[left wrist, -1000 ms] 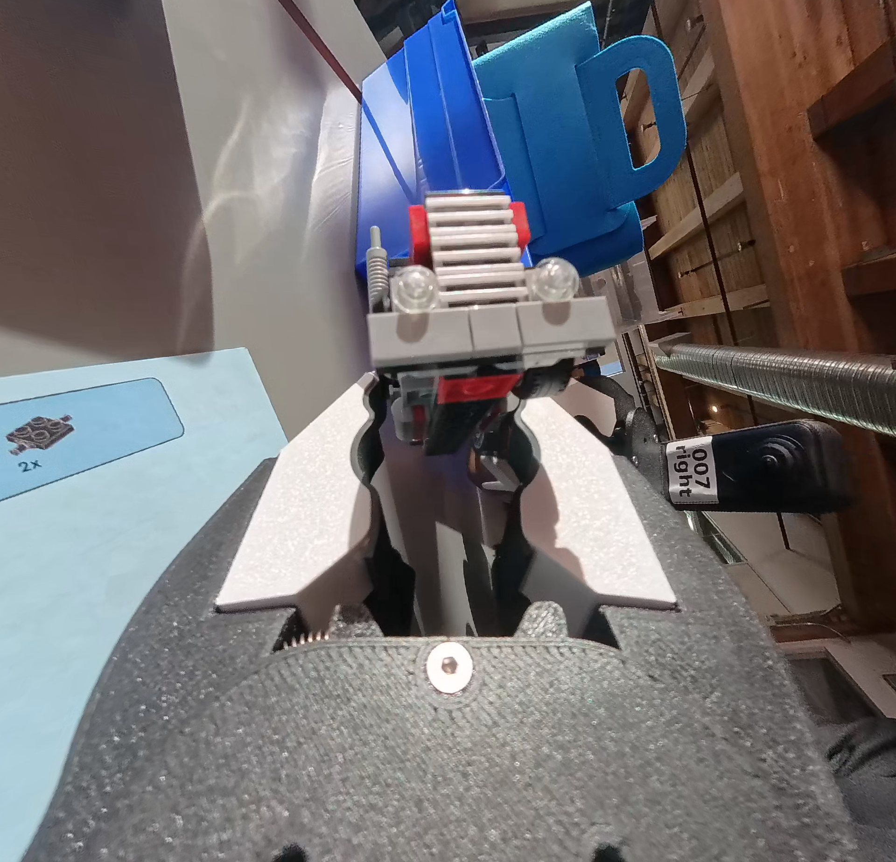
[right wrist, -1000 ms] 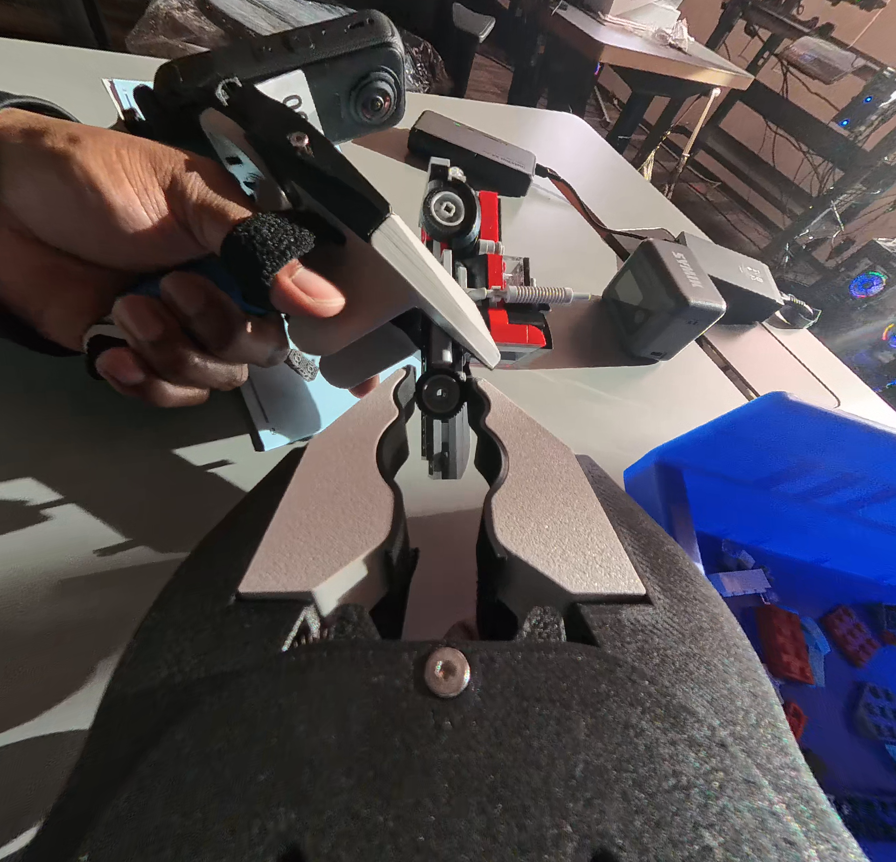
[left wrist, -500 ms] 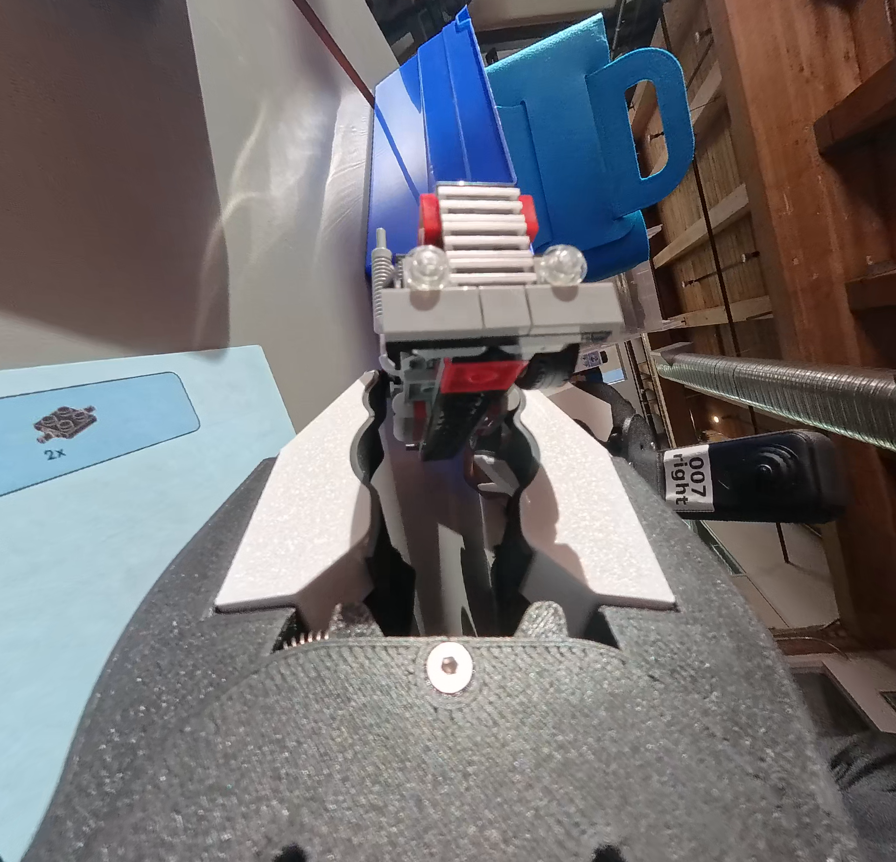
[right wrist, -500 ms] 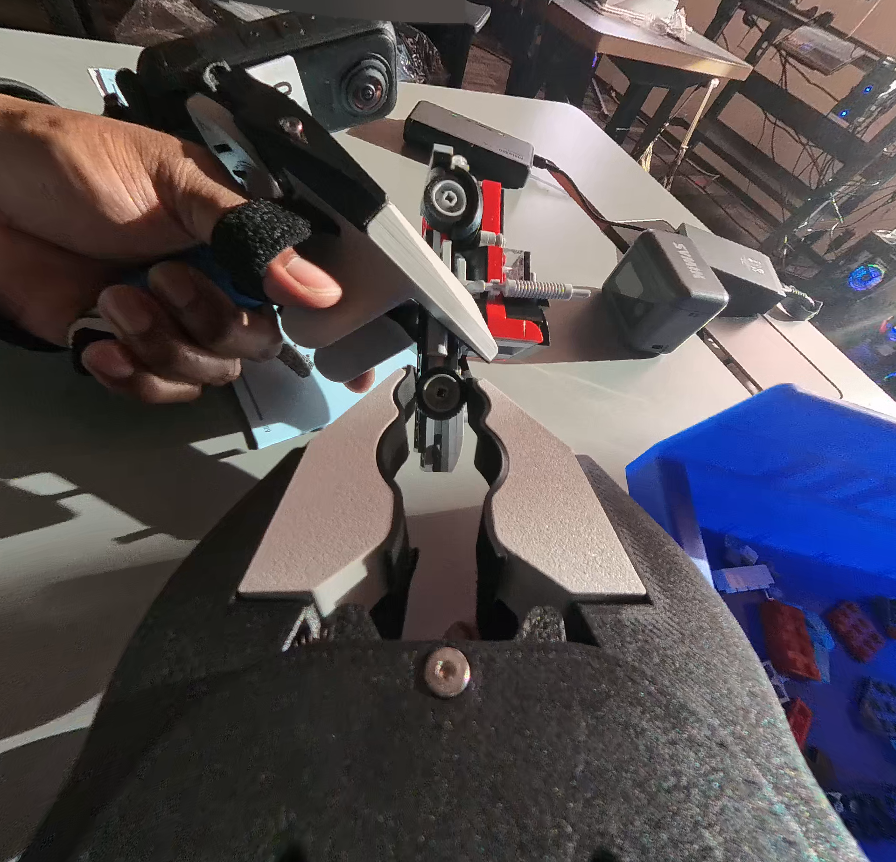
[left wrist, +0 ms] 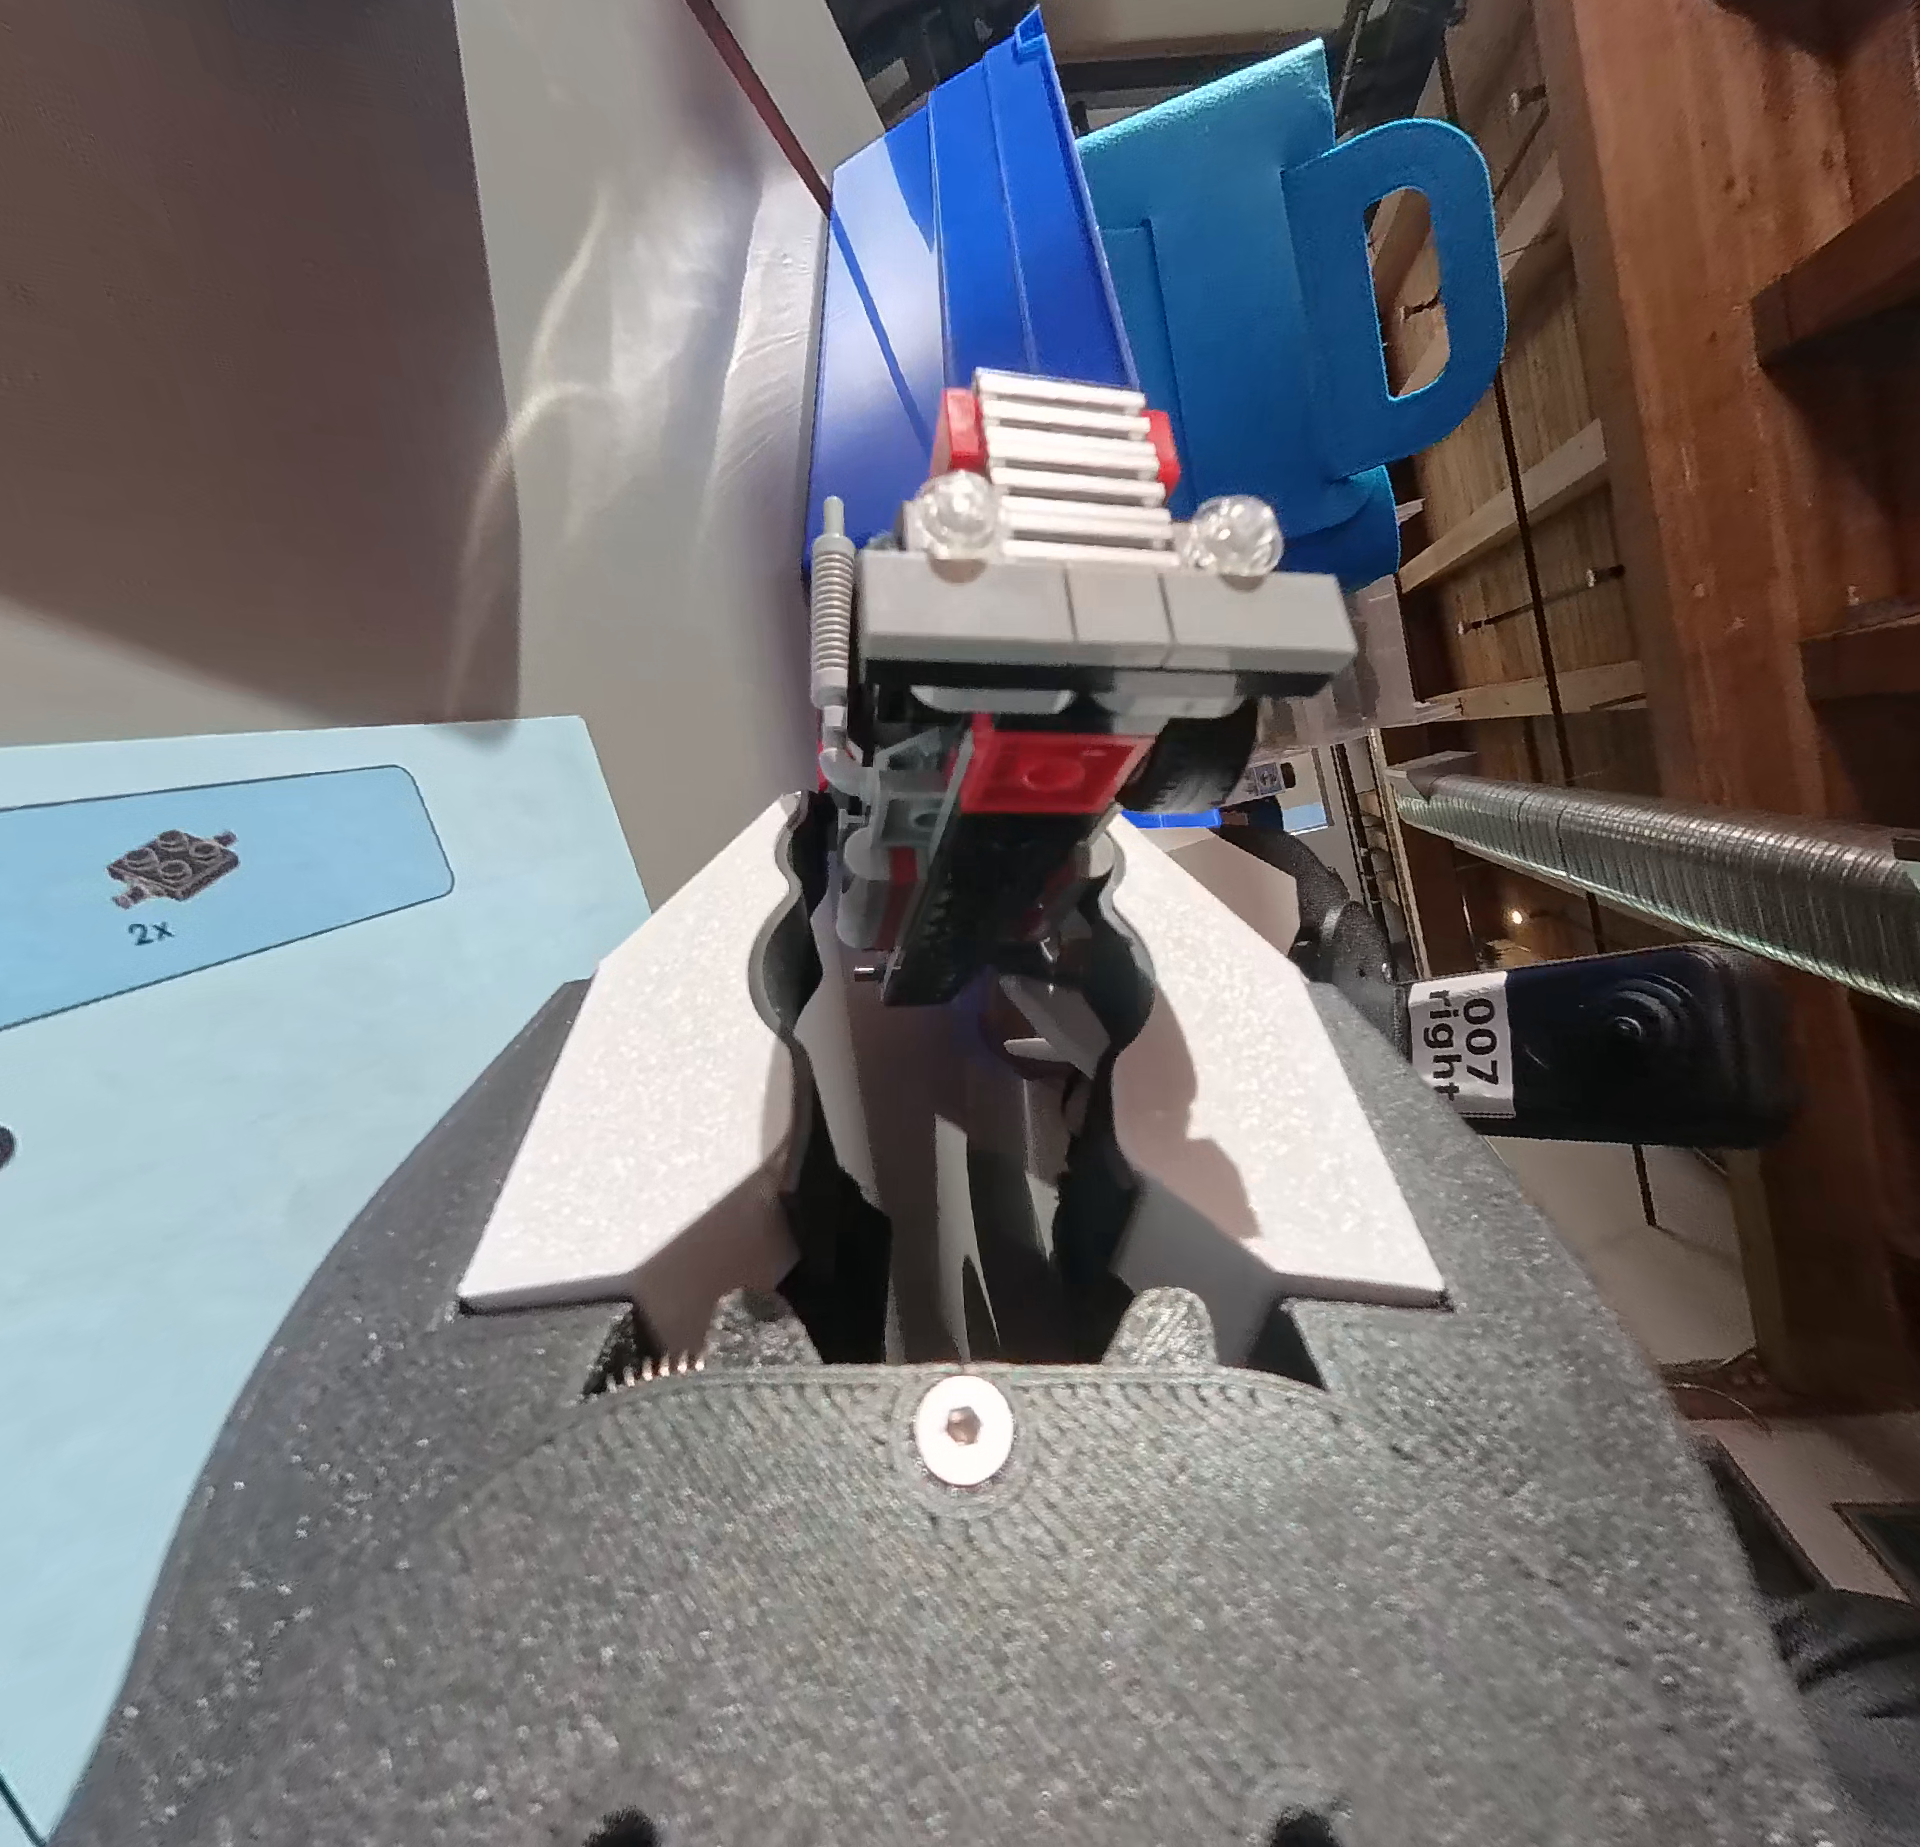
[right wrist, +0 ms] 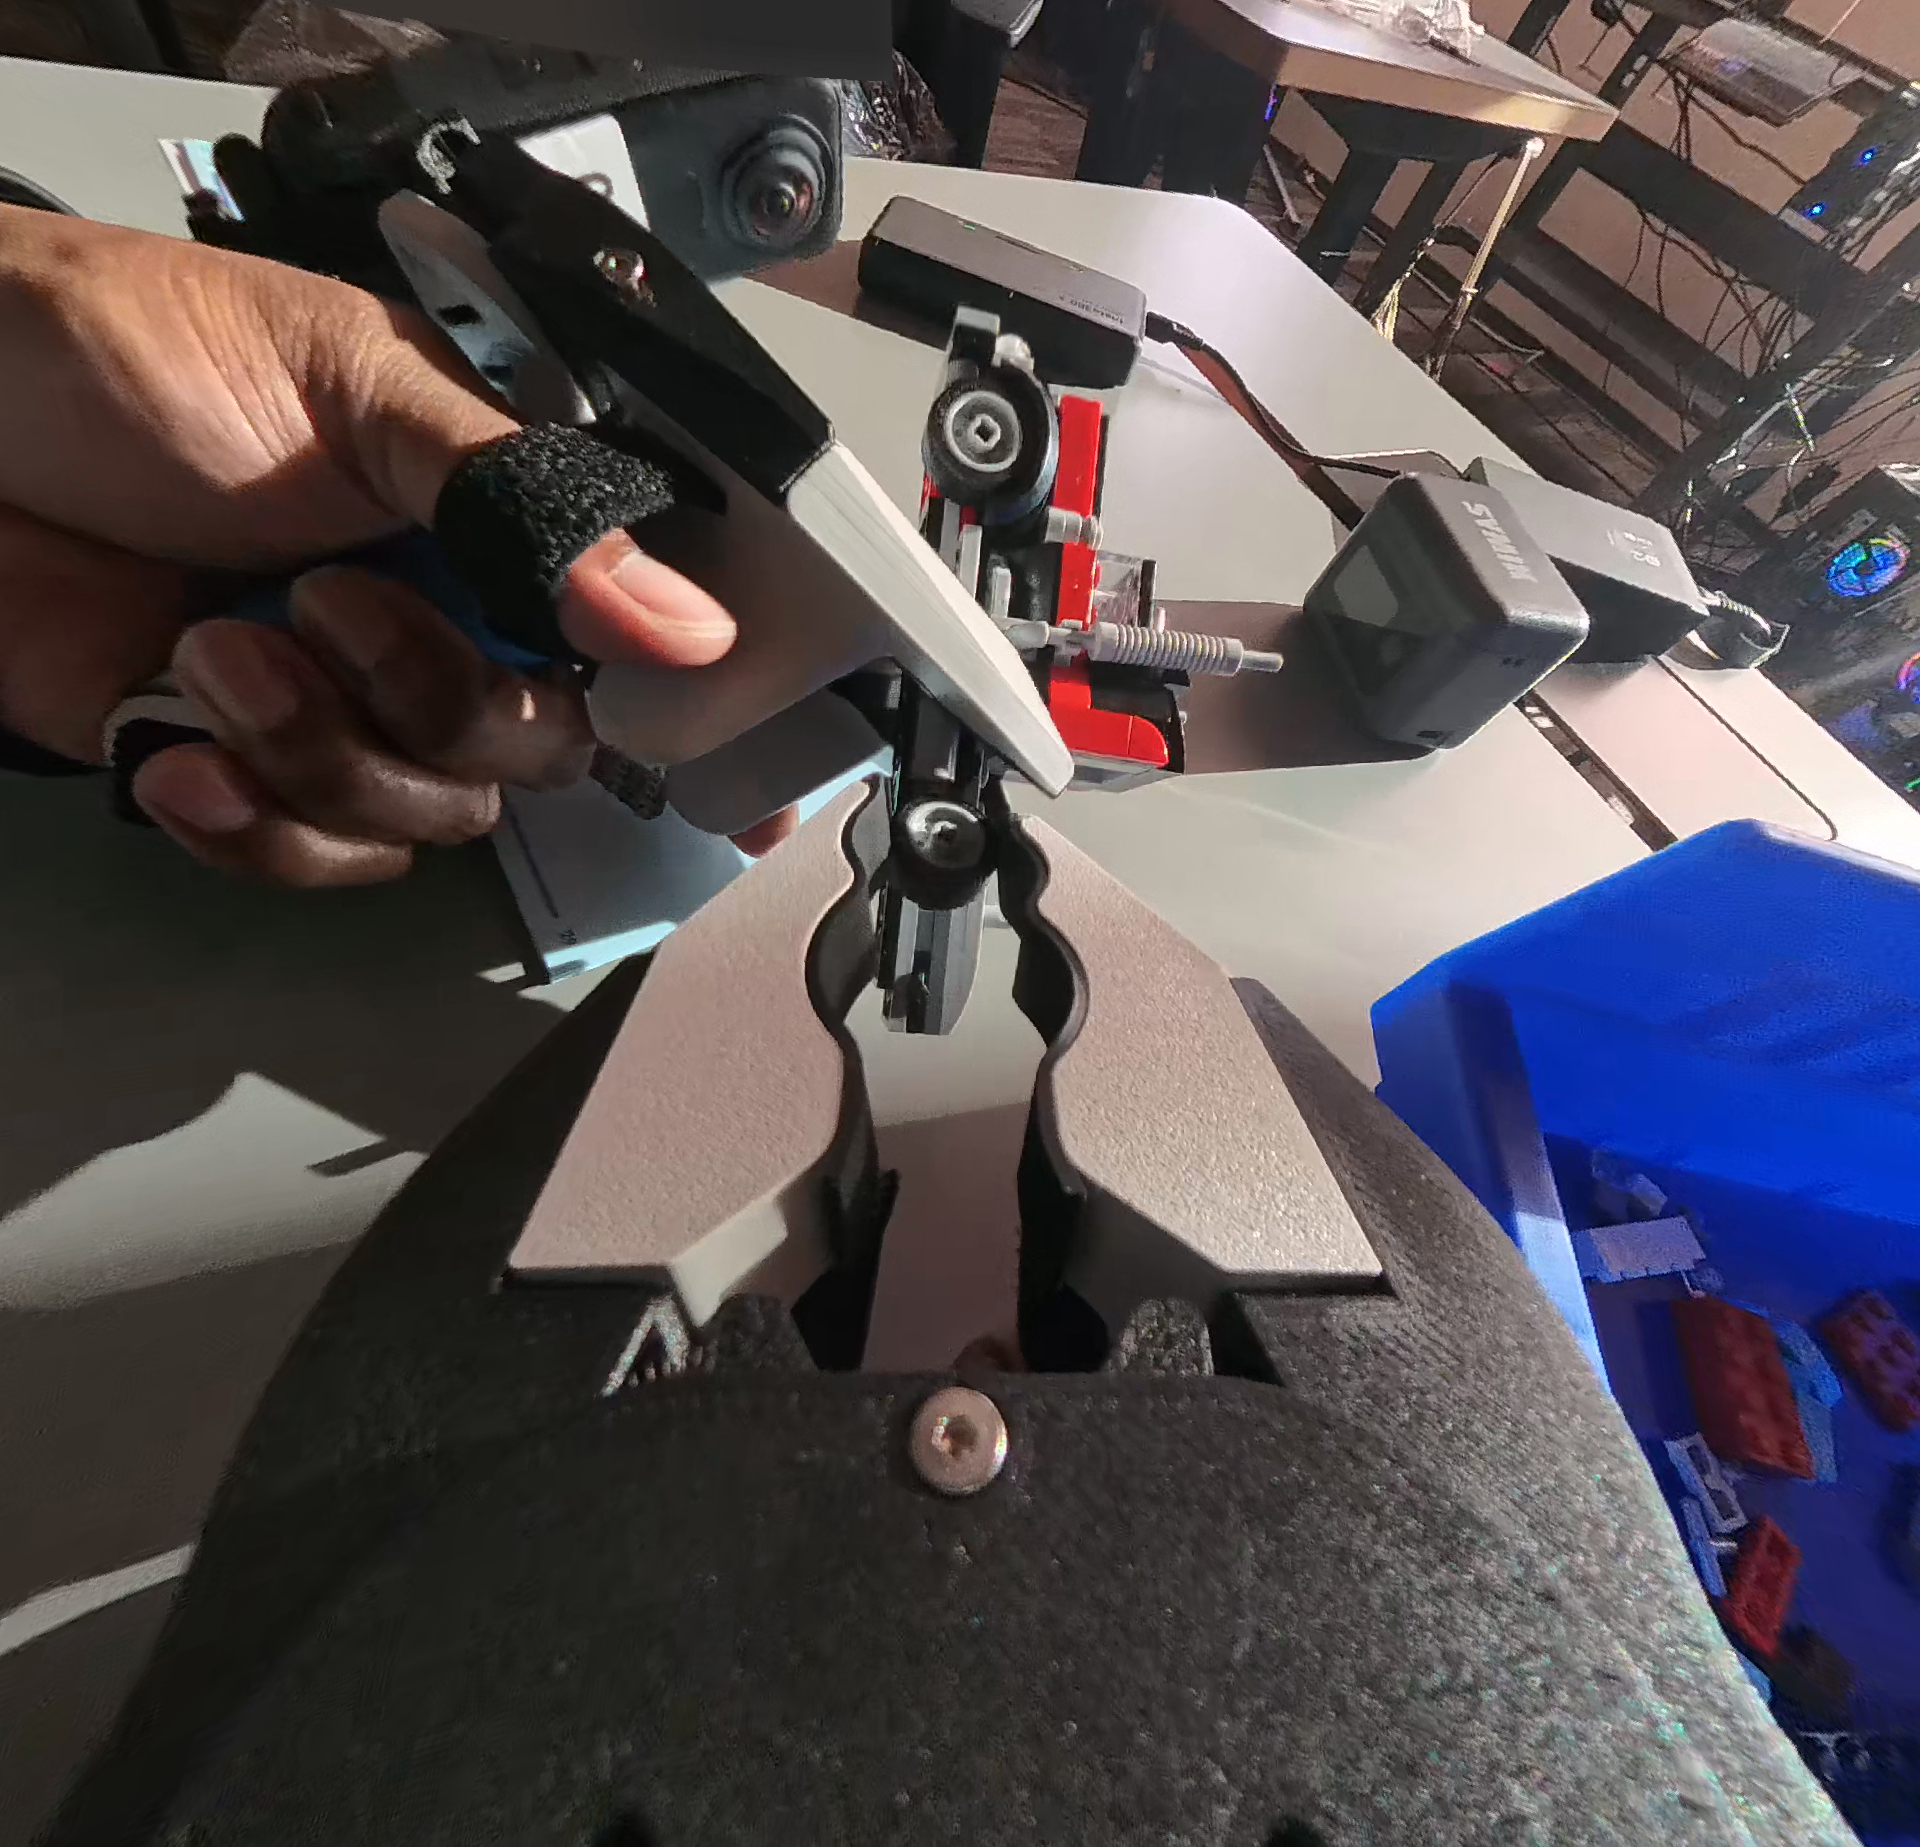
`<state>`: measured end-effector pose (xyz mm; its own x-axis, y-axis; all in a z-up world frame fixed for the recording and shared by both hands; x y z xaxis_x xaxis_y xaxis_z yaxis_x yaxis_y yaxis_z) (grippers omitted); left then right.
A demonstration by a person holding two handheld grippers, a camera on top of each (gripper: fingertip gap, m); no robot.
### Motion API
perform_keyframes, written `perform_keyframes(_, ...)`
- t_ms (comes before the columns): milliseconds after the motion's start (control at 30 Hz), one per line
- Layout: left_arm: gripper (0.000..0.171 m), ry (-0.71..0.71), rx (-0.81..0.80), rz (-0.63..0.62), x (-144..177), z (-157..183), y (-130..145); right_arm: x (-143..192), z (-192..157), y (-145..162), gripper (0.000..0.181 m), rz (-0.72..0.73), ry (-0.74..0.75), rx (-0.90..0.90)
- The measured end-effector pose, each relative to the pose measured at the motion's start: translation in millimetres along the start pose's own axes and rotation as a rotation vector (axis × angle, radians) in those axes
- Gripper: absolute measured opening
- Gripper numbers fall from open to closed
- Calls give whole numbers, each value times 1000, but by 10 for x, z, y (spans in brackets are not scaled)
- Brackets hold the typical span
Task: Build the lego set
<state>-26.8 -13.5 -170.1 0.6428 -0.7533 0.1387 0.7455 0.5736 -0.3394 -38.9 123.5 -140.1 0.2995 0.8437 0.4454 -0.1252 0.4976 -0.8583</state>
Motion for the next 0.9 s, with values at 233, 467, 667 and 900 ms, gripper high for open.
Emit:
perform_keyframes(233,49,26,25,20,21,-11,-23,23,17,1,24,30,-3,-5)
perform_keyframes(467,50,23,8,38,39,-3,-37,16,19,15,24,24,1,1)
perform_keyframes(667,50,-3,-33,40,36,17,-33,11,25,21,24,14,-5,-13)
perform_keyframes(900,50,-56,-126,51,37,59,-26,-1,49,29,23,-5,-33,-87)
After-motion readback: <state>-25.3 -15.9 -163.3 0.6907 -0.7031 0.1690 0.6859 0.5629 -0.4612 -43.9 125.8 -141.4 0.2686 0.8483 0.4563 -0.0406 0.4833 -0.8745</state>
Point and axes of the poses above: each gripper's, where its closed fingertips meet, x back along the fingers, y out of its underside, z = x × y across the jaws, the point moved 9 cm from there along x, back along the fingers, and after that the axes turned 3 degrees about -z, right-handed, at the moved point
